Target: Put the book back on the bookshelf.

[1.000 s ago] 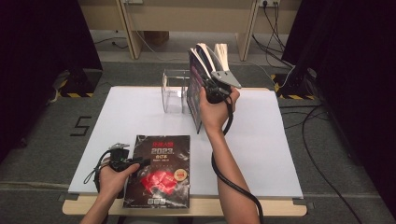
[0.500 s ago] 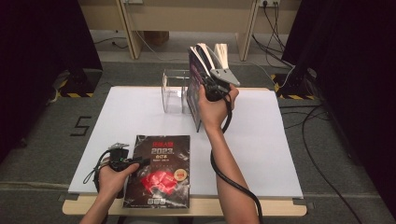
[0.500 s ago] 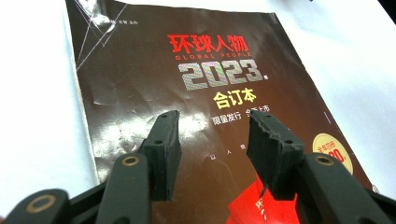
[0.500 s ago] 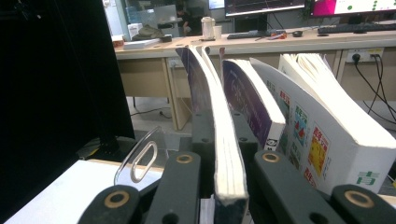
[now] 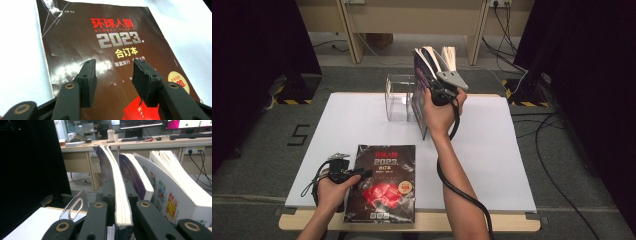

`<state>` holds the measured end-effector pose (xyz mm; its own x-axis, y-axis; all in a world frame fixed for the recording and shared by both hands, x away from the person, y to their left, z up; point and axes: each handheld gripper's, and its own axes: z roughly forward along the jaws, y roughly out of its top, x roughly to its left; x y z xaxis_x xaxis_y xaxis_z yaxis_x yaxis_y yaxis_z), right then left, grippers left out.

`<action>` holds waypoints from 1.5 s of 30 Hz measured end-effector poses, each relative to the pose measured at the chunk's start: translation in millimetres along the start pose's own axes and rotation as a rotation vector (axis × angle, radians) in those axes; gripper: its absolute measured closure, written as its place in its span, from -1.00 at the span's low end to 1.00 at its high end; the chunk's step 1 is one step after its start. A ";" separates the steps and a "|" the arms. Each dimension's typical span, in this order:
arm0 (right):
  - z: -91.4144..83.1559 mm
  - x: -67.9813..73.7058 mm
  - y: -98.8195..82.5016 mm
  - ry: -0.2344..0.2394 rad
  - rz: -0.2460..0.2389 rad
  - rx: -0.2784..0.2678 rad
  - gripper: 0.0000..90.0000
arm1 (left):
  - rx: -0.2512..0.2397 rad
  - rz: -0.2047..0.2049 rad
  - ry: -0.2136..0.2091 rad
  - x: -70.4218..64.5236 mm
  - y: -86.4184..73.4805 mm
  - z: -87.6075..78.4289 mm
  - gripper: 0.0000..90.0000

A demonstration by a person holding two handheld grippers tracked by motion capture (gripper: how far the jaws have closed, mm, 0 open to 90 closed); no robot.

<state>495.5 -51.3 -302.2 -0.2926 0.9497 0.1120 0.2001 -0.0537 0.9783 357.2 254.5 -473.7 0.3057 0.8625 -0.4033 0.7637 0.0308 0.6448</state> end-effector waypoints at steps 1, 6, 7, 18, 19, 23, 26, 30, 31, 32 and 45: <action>0.7 0.1 0.1 0.000 0.000 0.001 0.87 | -0.001 0.000 0.001 0.2 0.2 -0.3 0.18; 3.5 0.2 1.3 -0.001 -0.008 0.000 0.88 | -0.004 -0.001 0.002 0.8 0.7 -1.1 0.18; 4.2 0.3 1.6 -0.002 -0.012 0.000 0.87 | -0.006 -0.004 0.004 0.6 0.9 -1.6 0.18; 11.1 1.1 2.4 -0.006 -0.010 0.009 0.87 | -0.004 -0.003 0.002 1.0 1.2 -1.9 0.18; 11.7 1.6 2.5 -0.005 -0.006 0.006 0.87 | -0.005 -0.004 0.004 1.2 1.1 -1.8 0.18; 13.0 1.8 3.2 -0.008 -0.008 0.001 0.87 | -0.005 -0.007 0.001 1.2 0.6 -1.1 0.18; 14.2 1.2 2.9 -0.010 -0.009 0.000 0.87 | -0.006 -0.006 0.001 1.1 0.8 -1.3 0.18; 16.3 1.0 2.9 -0.011 -0.008 0.004 0.87 | -0.010 -0.006 0.002 1.3 1.3 -2.2 0.18; 16.5 1.1 3.0 -0.012 -0.008 0.005 0.87 | -0.009 -0.004 0.003 1.7 1.4 -2.5 0.18; 16.8 1.5 3.2 -0.011 -0.006 0.003 0.87 | -0.009 -0.006 0.003 1.8 1.5 -2.6 0.18; 20.8 3.9 4.3 -0.011 -0.004 0.002 0.87 | -0.015 -0.010 0.001 2.1 1.6 -3.3 0.19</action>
<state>514.7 -41.5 -301.2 -0.2826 0.9533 0.1064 0.2014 -0.0495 0.9783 357.2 258.0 -471.3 0.2975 0.8628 -0.4087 0.7584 0.0465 0.6502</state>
